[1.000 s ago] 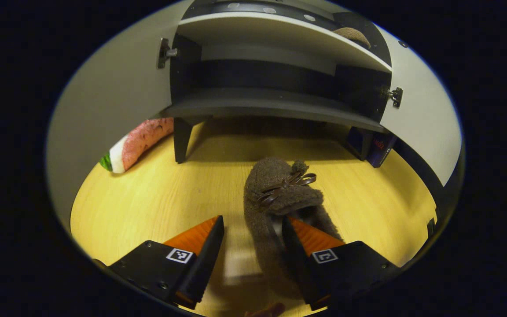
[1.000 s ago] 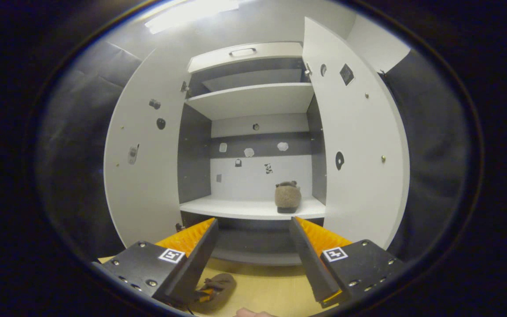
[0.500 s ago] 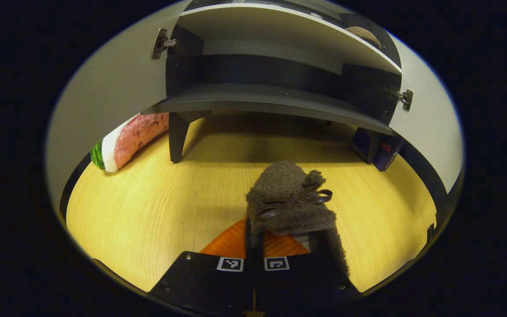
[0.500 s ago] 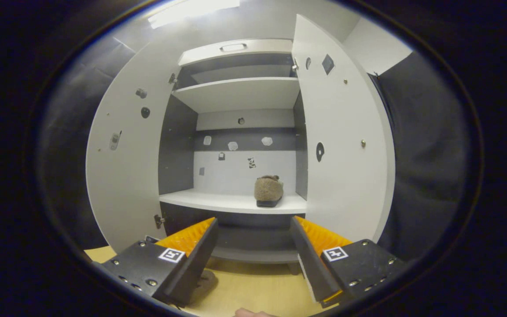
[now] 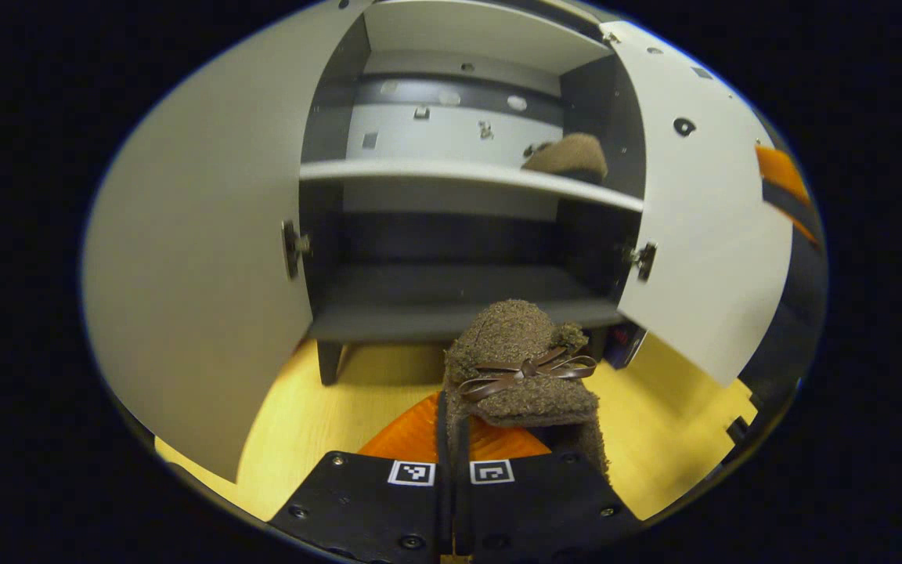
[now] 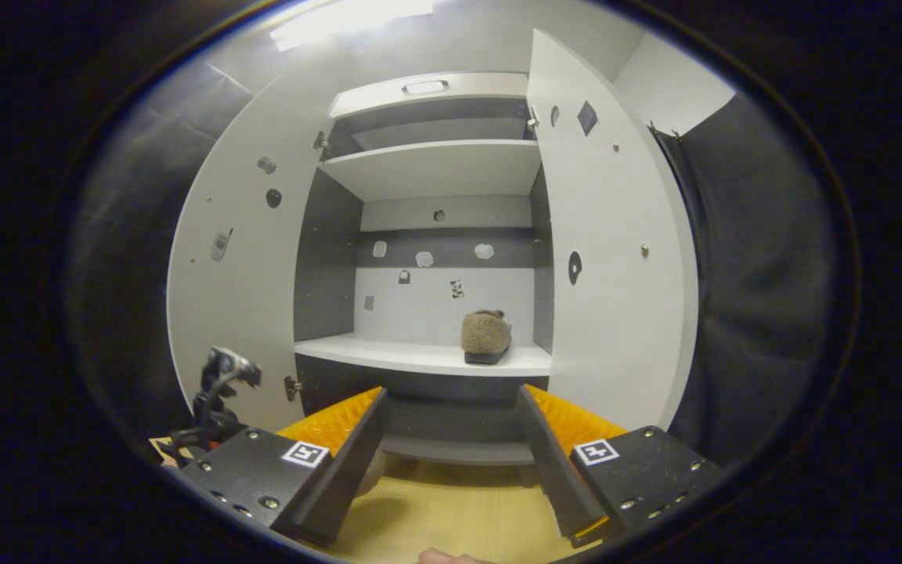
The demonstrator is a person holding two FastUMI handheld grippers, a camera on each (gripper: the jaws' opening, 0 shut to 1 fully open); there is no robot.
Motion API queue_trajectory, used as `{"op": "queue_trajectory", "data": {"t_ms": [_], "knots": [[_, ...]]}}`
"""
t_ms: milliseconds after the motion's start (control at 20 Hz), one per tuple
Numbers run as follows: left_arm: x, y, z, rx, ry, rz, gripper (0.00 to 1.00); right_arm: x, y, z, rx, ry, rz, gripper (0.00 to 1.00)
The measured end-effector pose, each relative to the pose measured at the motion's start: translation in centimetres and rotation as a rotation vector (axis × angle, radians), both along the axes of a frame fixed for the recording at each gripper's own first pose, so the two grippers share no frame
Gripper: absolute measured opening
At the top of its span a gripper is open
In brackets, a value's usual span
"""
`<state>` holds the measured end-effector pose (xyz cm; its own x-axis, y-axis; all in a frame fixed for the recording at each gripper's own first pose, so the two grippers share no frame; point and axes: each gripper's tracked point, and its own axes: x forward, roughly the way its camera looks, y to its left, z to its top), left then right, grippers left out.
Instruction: Grab one shoe with the right hand and put it into the shoe cabinet, grab the other shoe with the left hand and put it into the shoe cabinet; then close the right door with the right hand and the left door with the left hand.
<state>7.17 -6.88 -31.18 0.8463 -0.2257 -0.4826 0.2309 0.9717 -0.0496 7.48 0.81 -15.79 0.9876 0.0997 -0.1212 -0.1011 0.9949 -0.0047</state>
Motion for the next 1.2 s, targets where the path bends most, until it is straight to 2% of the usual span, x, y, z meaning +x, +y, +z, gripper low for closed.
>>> {"op": "queue_trajectory", "data": {"t_ms": [250, 450, 700, 1000, 1200], "knots": [[1.0, -0.4, 7.8, -0.013, -0.124, -0.015, 0.02, -0.5, -0.7, 0.9, 0.029, -0.012, -0.014, 0.98], [3.1, -2.1, 15.1, -0.048, -0.25, -0.064, 0.02, -0.3, -2.0, 1.4, 0.02, -0.037, -0.08, 0.98], [8.7, -2.2, 23.1, -0.088, -0.365, -0.006, 0.02, 0.5, -1.9, 1.9, 0.015, -0.027, -0.085, 0.98], [17.0, -3.1, 27.1, -0.179, -0.35, 0.076, 0.02, 1.8, -1.1, 3.9, 0.014, -0.062, -0.045, 0.98], [22.9, -3.1, 24.9, -0.132, -0.283, 0.106, 0.02, 2.6, -0.6, 3.9, 0.066, -0.069, -0.035, 0.98]]}}
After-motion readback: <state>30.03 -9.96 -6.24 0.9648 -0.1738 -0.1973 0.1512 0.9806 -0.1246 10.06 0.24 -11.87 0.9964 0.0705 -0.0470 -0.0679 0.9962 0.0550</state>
